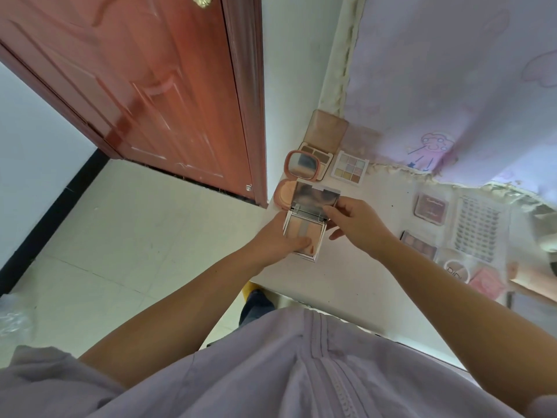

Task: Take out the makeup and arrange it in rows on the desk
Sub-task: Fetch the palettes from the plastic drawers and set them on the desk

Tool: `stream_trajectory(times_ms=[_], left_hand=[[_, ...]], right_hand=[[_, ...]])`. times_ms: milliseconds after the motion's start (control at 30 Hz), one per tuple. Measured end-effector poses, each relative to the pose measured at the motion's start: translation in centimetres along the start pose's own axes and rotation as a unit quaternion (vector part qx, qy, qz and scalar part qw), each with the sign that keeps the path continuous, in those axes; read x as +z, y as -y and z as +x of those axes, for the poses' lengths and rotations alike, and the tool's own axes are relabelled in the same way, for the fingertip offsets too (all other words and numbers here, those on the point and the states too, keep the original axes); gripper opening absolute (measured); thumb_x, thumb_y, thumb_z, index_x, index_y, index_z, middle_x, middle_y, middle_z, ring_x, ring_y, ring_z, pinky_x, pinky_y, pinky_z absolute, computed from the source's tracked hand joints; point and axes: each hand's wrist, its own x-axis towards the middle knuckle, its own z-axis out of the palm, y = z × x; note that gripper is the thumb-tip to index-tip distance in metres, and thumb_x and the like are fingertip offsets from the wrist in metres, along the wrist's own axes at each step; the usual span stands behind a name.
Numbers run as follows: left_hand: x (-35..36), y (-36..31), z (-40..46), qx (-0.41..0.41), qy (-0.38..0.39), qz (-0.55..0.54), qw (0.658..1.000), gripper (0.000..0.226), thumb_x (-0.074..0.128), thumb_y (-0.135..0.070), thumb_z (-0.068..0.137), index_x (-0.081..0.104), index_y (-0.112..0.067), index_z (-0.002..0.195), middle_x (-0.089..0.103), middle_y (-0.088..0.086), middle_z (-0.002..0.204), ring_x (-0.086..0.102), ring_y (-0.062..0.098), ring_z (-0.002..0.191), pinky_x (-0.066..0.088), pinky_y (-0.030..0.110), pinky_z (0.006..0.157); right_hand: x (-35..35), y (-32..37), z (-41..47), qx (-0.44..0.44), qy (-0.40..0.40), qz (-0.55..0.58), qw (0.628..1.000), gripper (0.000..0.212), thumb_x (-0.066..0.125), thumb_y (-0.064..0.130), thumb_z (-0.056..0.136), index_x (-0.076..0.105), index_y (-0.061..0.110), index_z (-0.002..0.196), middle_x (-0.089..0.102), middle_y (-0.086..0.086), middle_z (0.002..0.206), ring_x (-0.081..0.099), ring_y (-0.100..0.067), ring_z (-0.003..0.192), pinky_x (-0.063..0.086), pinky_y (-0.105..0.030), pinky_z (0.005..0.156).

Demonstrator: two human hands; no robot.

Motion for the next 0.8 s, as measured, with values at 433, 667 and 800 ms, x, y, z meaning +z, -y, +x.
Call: stream_trajectory(times_ms=[433, 667, 800], left_hand=[[-2.4, 4.1, -0.2, -0.045, -0.104, 0.160, 0.981, 0.030, 0.035, -0.012, 0.095, 0.056, -0.009, 0.073, 0.046, 0.005, 0.071, 0.044, 0.015, 0.064, 0.027, 0.019, 0.054], [-3.1, 4.3, 0.5, -0.051, -0.100, 0.196, 0.974, 0.028, 0.037, -0.015, 0.097, 0.058, -0.007, 0.114, 0.047, 0.010, 0.112, 0.046, 0.016, 0.089, 0.036, 0.021, 0.070], [-3.5, 3.4, 0.9, -0.050, -0.093, 0.197, 0.975, 0.039, 0.037, -0.016, 0.098, 0.048, -0.010, 0.135, 0.046, 0.011, 0.127, 0.048, 0.017, 0.102, 0.034, 0.021, 0.083]], right_hand=[[6.6, -0.7, 2.1, 0.064, -0.054, -0.042, 0.996, 0.023, 0.048, 0.023, 0.097, 0.062, 0.005, 0.091, 0.064, -0.011, 0.087, 0.057, -0.025, 0.081, 0.045, -0.033, 0.074], [8.1, -1.7, 2.5, 0.079, -0.086, -0.104, 0.988, 0.023, 0.050, 0.026, 0.096, 0.057, 0.010, 0.080, 0.057, -0.008, 0.089, 0.051, -0.021, 0.078, 0.033, -0.025, 0.067], [7.5, -1.5, 2.6, 0.080, -0.055, -0.118, 0.988, 0.015, 0.051, 0.026, 0.095, 0.058, 0.013, 0.091, 0.053, -0.004, 0.092, 0.049, -0.018, 0.081, 0.033, -0.023, 0.070]])
